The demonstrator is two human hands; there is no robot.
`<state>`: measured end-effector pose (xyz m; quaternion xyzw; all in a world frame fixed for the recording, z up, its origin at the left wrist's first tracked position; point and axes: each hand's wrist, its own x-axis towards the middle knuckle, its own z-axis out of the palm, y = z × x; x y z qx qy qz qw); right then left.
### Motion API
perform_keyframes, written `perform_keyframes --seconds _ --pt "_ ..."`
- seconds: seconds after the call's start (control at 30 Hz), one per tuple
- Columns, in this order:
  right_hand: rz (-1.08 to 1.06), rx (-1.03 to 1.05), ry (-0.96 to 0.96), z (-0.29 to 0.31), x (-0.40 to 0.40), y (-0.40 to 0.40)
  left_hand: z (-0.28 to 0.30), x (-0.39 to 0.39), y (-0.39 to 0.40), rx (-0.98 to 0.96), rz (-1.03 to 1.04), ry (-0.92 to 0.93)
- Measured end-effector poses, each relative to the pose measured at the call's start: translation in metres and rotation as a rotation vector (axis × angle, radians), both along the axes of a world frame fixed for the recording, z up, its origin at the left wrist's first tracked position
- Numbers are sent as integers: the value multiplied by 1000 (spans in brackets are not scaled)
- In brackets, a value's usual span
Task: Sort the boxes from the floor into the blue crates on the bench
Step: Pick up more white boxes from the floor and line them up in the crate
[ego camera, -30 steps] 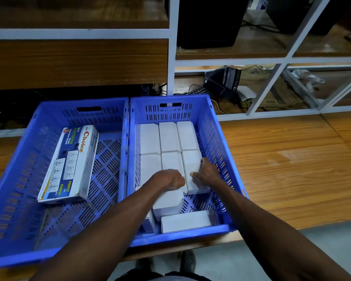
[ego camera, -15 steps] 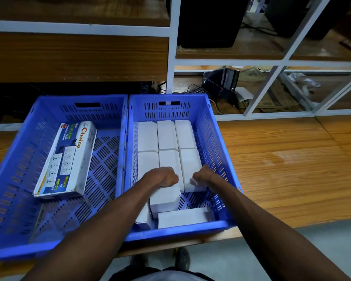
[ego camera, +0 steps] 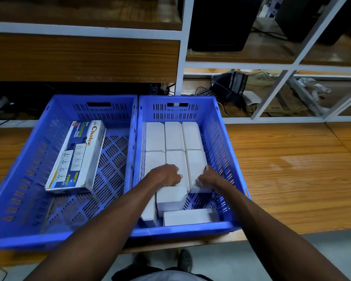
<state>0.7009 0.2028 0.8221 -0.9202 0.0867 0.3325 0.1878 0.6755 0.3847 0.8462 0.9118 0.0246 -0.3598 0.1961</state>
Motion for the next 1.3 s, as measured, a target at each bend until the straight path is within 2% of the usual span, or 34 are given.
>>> perform_keyframes --seconds 0.13,0.27,0.33,0.4,0.47,0.6,0.73,0.87,1.0,1.2,1.3 --pt "4 18 -20 14 -6 -6 25 -3 8 -99 32 -141" --pt "265 -38 -157 55 -27 -4 59 -21 20 -279 134 -345" --pt "382 123 -157 73 -41 -3 73 -35 26 -356 172 -434" --pt "427 357 -63 88 -57 -4 83 -48 33 -431 215 -494" --pt "443 504 19 93 -71 -6 89 -58 40 -484 282 -535" --pt "458 517 -64 82 -88 0 89 -74 52 -578 401 -626" --pt "428 530 -223 64 -95 5 89 -90 57 -704 462 -654" --pt "374 540 -257 69 -95 -3 91 -100 57 -794 497 -663" --pt "258 651 -294 93 -87 -14 89 -105 55 -858 501 -641" --pt "-51 959 -379 136 -69 -20 82 -103 46 -817 382 -551" --pt "-216 1035 -429 150 -59 -17 80 -102 36 -819 382 -482"
